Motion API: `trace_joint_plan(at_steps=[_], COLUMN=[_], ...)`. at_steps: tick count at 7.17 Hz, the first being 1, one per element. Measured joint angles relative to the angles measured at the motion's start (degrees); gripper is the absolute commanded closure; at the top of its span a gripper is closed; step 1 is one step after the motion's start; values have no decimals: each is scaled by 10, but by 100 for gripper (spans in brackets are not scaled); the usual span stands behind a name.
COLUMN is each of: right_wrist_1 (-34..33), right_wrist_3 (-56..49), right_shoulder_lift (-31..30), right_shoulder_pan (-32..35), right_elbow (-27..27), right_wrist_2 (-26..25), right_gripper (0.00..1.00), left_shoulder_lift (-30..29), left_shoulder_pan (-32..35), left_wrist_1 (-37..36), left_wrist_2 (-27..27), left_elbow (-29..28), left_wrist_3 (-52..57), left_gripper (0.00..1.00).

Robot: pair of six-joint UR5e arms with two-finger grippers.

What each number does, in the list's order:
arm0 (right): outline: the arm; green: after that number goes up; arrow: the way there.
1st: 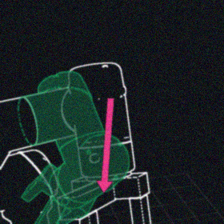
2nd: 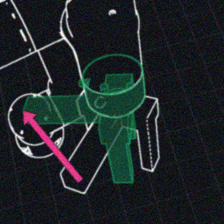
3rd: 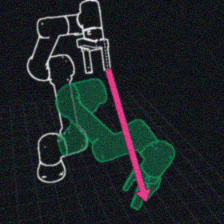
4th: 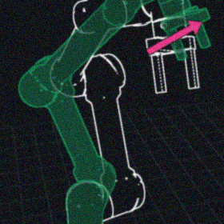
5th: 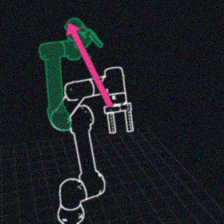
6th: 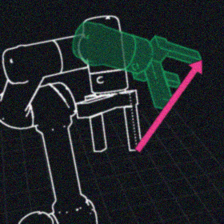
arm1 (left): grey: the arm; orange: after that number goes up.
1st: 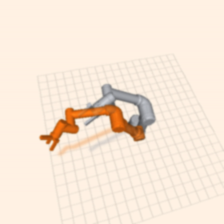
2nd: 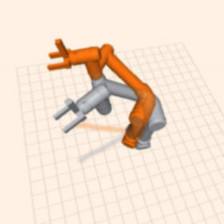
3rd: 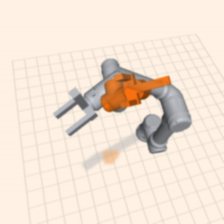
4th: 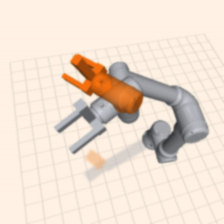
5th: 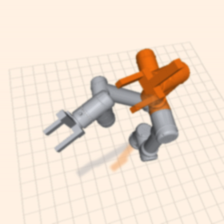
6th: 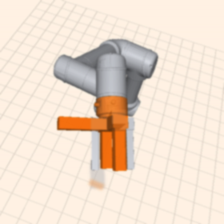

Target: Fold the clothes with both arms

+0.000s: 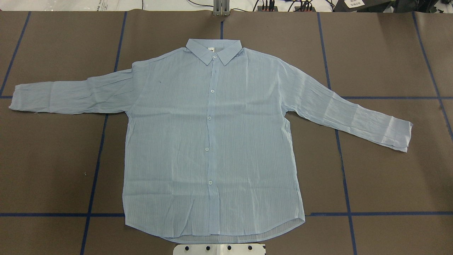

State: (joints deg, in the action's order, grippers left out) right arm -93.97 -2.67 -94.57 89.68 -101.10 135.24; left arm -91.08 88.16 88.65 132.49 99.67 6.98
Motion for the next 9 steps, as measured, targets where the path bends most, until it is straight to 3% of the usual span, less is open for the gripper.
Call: trace_joint_plan(at_steps=[3,5,9], right_wrist_1=[196,308,408], right_wrist_3=[35,114,269], right_shoulder_lift=[4,9,10], right_shoulder_pan=[-59,-115,-209], right_elbow=[110,143,152], right_wrist_2=[21,11,-27], right_gripper=[0,0,0], left_shoulder_lift=[-10,-8,-8], left_shoulder_pan=[-1,-1,-1], left_wrist_1=[39,63,75], left_wrist_2=[39,45,45], left_elbow=[-23,-35,-34], left_wrist_3=[0,0,-1], left_gripper=[0,0,0])
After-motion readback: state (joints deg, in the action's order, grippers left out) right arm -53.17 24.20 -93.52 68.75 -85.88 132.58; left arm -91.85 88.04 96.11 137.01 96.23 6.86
